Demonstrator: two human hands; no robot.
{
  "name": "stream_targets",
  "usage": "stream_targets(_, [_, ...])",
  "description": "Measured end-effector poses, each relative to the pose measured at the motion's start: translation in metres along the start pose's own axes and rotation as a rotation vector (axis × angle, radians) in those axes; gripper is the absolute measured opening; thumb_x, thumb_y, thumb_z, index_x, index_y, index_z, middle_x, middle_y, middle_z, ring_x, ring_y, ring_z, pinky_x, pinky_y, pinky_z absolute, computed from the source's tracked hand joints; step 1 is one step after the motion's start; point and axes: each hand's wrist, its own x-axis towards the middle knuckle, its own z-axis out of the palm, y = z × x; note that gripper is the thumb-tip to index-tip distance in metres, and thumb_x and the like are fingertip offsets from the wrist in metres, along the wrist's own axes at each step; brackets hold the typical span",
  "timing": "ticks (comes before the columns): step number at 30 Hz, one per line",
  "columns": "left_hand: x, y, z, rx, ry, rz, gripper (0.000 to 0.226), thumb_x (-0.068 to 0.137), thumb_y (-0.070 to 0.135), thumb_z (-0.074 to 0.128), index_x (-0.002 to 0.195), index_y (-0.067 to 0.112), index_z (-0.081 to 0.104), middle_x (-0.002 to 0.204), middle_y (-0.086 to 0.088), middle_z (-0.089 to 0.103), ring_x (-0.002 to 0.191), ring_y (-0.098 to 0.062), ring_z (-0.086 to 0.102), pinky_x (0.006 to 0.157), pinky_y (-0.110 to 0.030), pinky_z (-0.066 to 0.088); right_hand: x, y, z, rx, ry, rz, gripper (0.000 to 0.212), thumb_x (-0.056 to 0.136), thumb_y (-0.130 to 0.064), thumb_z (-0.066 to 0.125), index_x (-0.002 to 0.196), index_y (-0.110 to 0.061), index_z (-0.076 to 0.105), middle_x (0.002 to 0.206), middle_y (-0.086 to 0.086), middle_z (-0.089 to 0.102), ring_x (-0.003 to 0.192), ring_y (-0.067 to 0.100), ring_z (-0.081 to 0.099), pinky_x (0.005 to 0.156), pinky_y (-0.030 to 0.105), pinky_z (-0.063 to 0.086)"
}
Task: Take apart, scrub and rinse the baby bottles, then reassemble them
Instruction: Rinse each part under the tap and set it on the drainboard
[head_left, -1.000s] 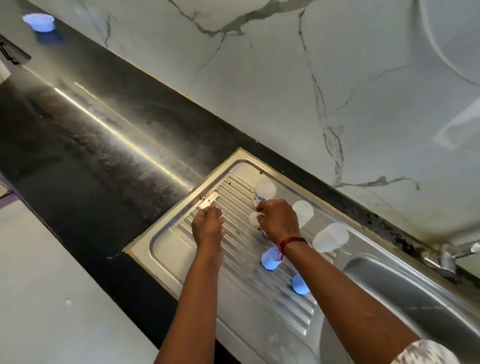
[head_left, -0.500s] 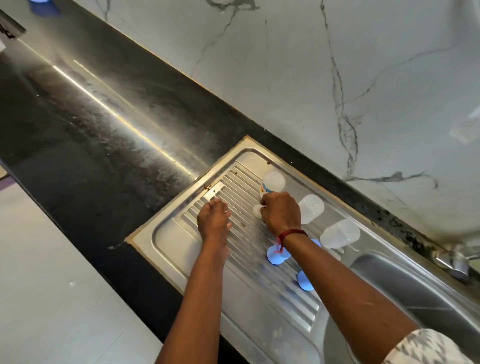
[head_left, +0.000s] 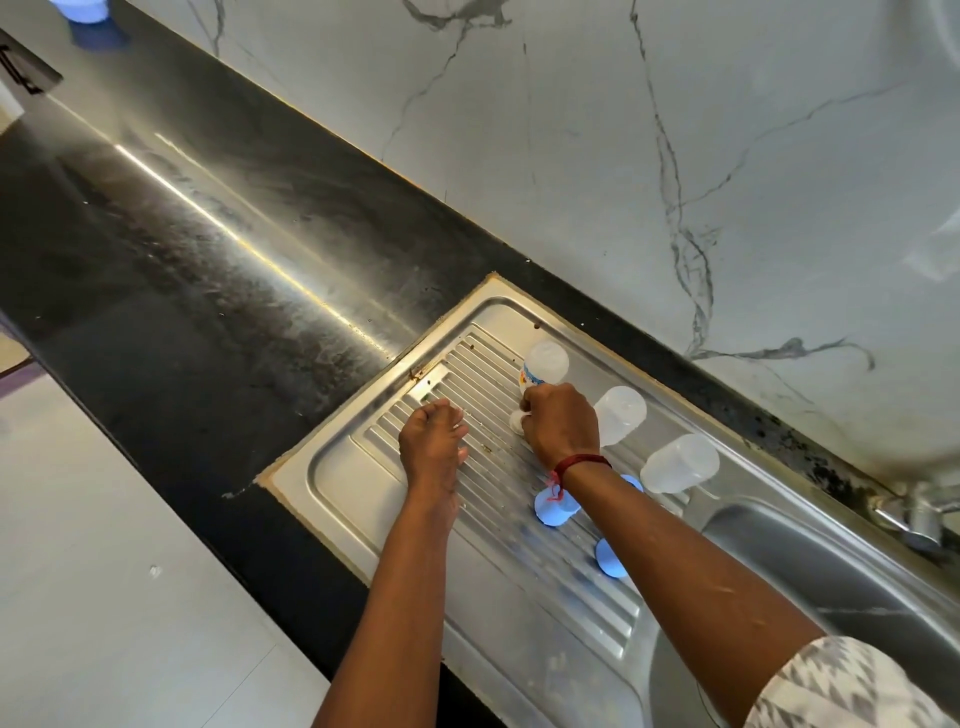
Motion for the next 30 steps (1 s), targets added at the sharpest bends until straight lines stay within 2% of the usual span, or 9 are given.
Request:
stream_targets(5, [-0.002, 0.000, -0.001, 0.008, -0.003, 0.007, 0.011, 0.099, 0.029, 0.058, 0.094, 0.024, 0.066, 0.104, -0.003, 0.072, 0.101, -0.021, 0.068, 0.093, -0.043, 0.054, 0.000, 0.003, -0.005, 0.044, -0.002, -0.007, 0.024, 0.094, -0.027, 0.066, 0.114, -0.015, 0.068, 0.112, 0.007, 0.070, 0.101, 0.026, 0.066, 0.103, 0.039, 0.047])
stream_targets(11, [-0.012, 0.008, 0.005, 0.030, -0.048, 0.036, 0.011, 0.098, 0.029, 0.059, 0.097, 0.023, 0.069, 0.106, -0.005, 0.072, 0.101, -0.021, 0.068, 0.086, -0.040, 0.053, -0.001, 0.011, -0.026, 0.167, 0.037, -0.042, 0.024, 0.092, -0.024, 0.068, 0.112, -0.011, 0.071, 0.109, 0.010, 0.072, 0.098, 0.024, 0.067, 0.099, 0.037, 0.050])
stream_targets(15, [-0.030, 0.013, 0.018, 0.067, -0.136, 0.095, 0.014, 0.100, 0.028, 0.056, 0.104, 0.021, 0.067, 0.109, -0.005, 0.072, 0.102, -0.022, 0.068, 0.077, -0.033, 0.052, -0.012, 0.021, -0.045, 0.248, 0.117, -0.045, 0.019, 0.089, -0.017, 0.072, 0.105, -0.009, 0.075, 0.104, 0.010, 0.074, 0.095, 0.024, 0.070, 0.093, 0.037, 0.056])
stream_targets(19, [-0.058, 0.016, 0.035, 0.120, -0.253, 0.163, 0.011, 0.100, 0.025, 0.058, 0.107, 0.021, 0.065, 0.110, -0.002, 0.071, 0.102, -0.020, 0.068, 0.079, -0.032, 0.055, -0.035, 0.035, -0.062, 0.330, 0.200, -0.011, 0.013, 0.087, -0.013, 0.072, 0.098, -0.008, 0.077, 0.096, 0.009, 0.075, 0.085, 0.018, 0.067, 0.084, 0.031, 0.057])
stream_targets(22, [-0.083, 0.013, 0.049, 0.167, -0.365, 0.197, 0.013, 0.097, 0.021, 0.063, 0.110, 0.019, 0.066, 0.110, -0.004, 0.072, 0.100, -0.020, 0.070, 0.083, -0.034, 0.056, -0.057, 0.050, -0.072, 0.407, 0.252, 0.025, 0.010, 0.086, -0.014, 0.074, 0.094, -0.009, 0.078, 0.091, 0.006, 0.075, 0.078, 0.011, 0.063, 0.077, 0.021, 0.051])
stream_targets(26, [-0.121, -0.003, 0.067, 0.203, -0.541, 0.181, 0.016, 0.097, 0.014, 0.059, 0.113, 0.014, 0.063, 0.102, -0.005, 0.072, 0.094, -0.019, 0.068, 0.077, -0.030, 0.052, -0.090, 0.081, -0.082, 0.500, 0.347, 0.081, 0.002, 0.080, -0.014, 0.076, 0.081, -0.014, 0.078, 0.078, 0.000, 0.075, 0.072, 0.011, 0.066, 0.074, 0.029, 0.055])
stream_targets(30, [-0.152, -0.032, 0.085, 0.255, -0.636, 0.139, 0.013, 0.093, 0.011, 0.064, 0.105, 0.016, 0.064, 0.095, -0.008, 0.070, 0.089, -0.021, 0.066, 0.068, -0.027, 0.048, -0.125, 0.116, -0.083, 0.535, 0.384, 0.197, 0.003, 0.079, -0.015, 0.075, 0.076, -0.016, 0.076, 0.077, -0.002, 0.075, 0.072, 0.011, 0.067, 0.074, 0.026, 0.052])
